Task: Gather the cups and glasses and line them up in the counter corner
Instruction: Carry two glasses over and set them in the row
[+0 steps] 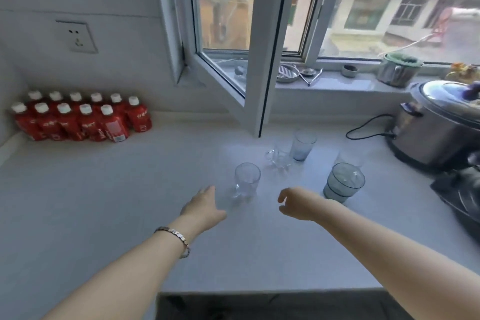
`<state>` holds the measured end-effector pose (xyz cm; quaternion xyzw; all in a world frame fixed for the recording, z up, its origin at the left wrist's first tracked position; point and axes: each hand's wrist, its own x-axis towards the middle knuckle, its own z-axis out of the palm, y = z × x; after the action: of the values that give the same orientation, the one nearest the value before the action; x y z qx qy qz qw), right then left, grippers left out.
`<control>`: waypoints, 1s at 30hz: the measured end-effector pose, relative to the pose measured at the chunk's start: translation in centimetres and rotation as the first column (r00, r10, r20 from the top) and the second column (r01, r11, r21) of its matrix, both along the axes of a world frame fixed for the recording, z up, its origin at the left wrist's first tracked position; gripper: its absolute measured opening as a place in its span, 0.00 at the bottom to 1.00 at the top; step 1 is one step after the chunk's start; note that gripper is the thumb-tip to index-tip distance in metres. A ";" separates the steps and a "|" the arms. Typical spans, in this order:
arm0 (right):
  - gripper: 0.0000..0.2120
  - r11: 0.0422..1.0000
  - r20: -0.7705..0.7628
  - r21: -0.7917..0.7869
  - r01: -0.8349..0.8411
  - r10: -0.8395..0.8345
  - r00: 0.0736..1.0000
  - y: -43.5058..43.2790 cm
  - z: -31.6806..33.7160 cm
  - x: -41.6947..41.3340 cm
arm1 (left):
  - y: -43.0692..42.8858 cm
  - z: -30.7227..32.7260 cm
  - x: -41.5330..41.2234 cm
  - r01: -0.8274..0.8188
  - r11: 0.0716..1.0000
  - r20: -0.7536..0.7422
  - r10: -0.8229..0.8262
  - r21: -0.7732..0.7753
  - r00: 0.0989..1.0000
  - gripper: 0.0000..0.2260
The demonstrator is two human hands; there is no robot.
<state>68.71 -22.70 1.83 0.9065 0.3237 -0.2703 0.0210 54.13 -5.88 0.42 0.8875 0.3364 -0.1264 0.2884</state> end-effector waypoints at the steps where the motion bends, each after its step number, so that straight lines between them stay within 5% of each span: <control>1: 0.17 1.000 -0.011 -0.004 0.030 -0.030 0.999 0.2 0.1 1.2 | 0.3 -0.1 2.0 0.043 0.999 0.009 -0.043 0.004 0.999 0.32; 7: 0.17 0.977 -0.037 -0.024 0.210 -0.210 0.977 0.4 0.4 6.6 | 2.0 -1.9 11.4 0.300 0.953 -0.005 -0.300 0.042 0.954 0.45; 16: 0.23 0.969 0.002 0.040 0.244 -0.244 0.970 2.1 -1.5 12.6 | 3.1 -4.1 14.1 0.262 0.964 0.013 -0.262 -0.038 0.965 0.34; 19: 0.26 0.983 0.106 0.156 0.097 -0.114 0.988 4.4 -2.2 14.9 | 3.4 -3.7 13.4 0.193 0.980 0.024 -0.192 -0.043 0.981 0.34; 22: 0.37 0.989 0.249 0.018 -0.144 0.135 0.959 6.6 -2.6 18.1 | 3.4 -3.1 12.5 0.086 0.995 0.019 -0.085 -0.043 0.996 0.34; 27: 0.48 0.953 0.235 -0.190 -0.235 0.277 0.932 8.7 -5.0 21.7 | 2.6 -1.9 12.1 -0.102 0.995 0.036 0.102 -0.005 0.994 0.31; 30: 0.45 0.952 0.293 -0.097 -0.292 0.307 0.905 8.6 -6.5 21.6 | 1.8 -1.9 11.9 -0.210 0.978 0.044 0.209 0.009 0.977 0.30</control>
<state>90.35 -14.09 -4.69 0.8759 0.4448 -0.1292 0.1348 66.08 -4.12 -1.44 0.8516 0.4226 -0.0742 0.3013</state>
